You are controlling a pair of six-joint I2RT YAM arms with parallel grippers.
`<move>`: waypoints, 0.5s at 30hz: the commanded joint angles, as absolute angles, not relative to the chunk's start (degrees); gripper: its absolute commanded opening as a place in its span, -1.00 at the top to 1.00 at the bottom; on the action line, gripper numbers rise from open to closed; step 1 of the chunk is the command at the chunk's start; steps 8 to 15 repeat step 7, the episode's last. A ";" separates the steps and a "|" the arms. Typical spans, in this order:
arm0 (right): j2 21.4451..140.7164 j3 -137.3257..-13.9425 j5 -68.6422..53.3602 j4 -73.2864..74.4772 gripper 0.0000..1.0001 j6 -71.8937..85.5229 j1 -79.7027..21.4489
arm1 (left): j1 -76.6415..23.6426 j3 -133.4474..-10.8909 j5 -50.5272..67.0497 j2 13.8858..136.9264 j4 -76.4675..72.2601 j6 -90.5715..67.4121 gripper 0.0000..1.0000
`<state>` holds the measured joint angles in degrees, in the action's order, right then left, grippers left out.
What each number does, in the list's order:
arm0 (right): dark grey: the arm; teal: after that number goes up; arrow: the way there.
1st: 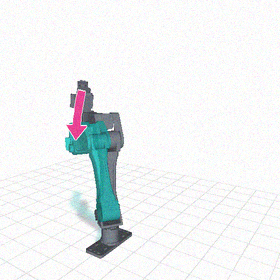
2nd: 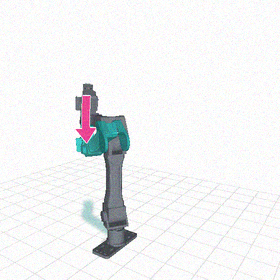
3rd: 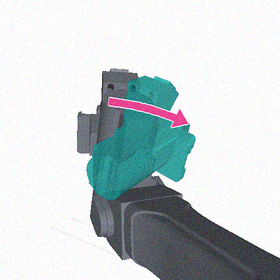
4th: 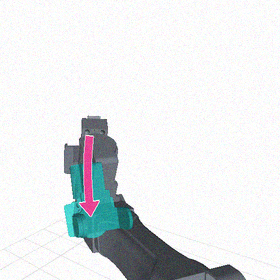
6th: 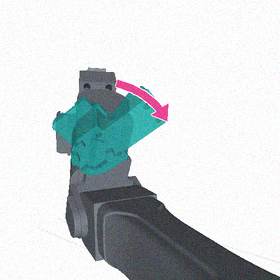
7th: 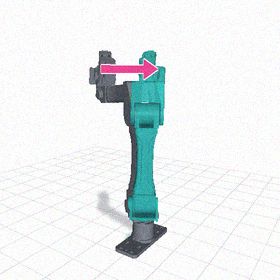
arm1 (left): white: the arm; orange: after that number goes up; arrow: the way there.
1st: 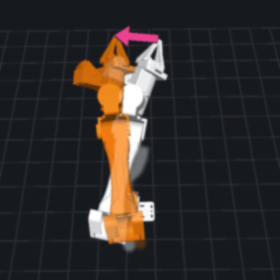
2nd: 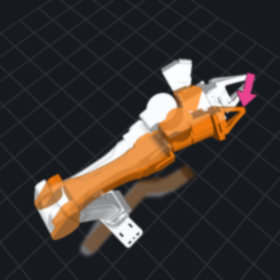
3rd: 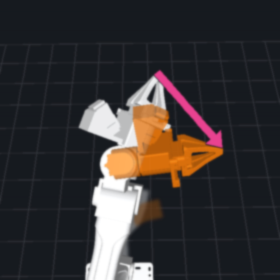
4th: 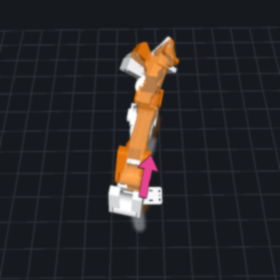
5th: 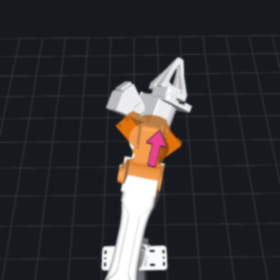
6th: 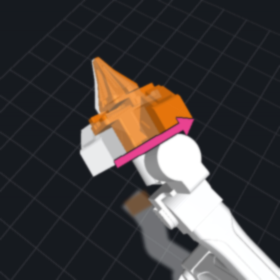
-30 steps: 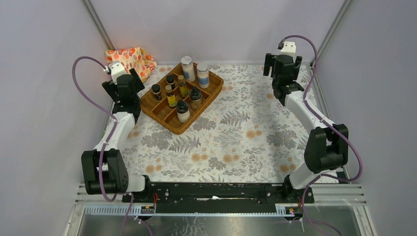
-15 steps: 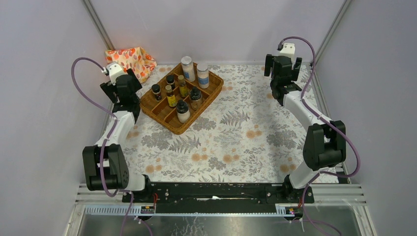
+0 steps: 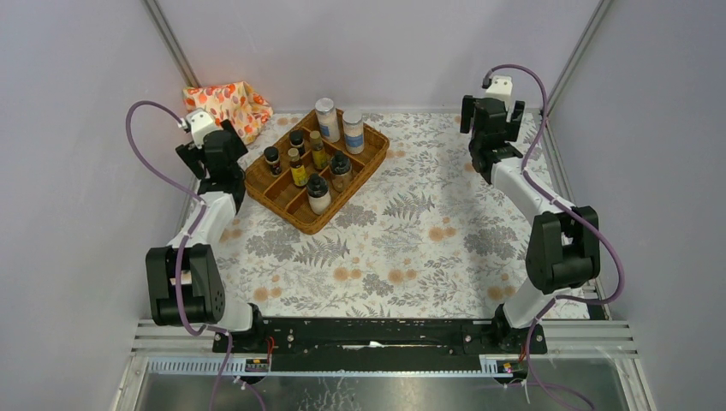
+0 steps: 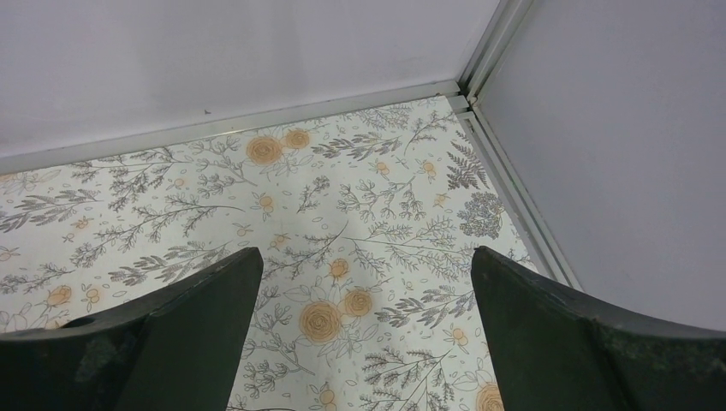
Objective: Organize the condiment bottles
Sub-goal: Reset both arms
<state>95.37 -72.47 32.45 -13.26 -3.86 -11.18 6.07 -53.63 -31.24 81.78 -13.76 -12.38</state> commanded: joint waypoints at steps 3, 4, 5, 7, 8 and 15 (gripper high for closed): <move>95.70 -74.26 33.53 -16.04 -0.99 -4.21 -10.98 | 6.44 -52.04 -33.62 81.57 -18.02 -12.80 -0.98; 95.71 -74.33 33.59 -15.95 -0.99 -3.92 -11.04 | 6.50 -52.03 -33.77 81.49 -18.08 -12.63 -0.98; 95.77 -74.28 34.01 -16.07 -0.99 -3.72 -10.97 | 6.48 -52.03 -33.83 81.33 -18.10 -12.60 -0.98; 95.67 -73.78 34.64 -17.01 -0.99 -4.03 -11.03 | 6.48 -51.94 -34.07 81.28 -18.06 -12.55 -0.98; 95.67 -73.78 34.64 -17.01 -0.99 -4.03 -11.03 | 6.48 -51.94 -34.07 81.28 -18.06 -12.55 -0.98; 95.67 -73.78 34.64 -17.01 -0.99 -4.03 -11.03 | 6.48 -51.94 -34.07 81.28 -18.06 -12.55 -0.98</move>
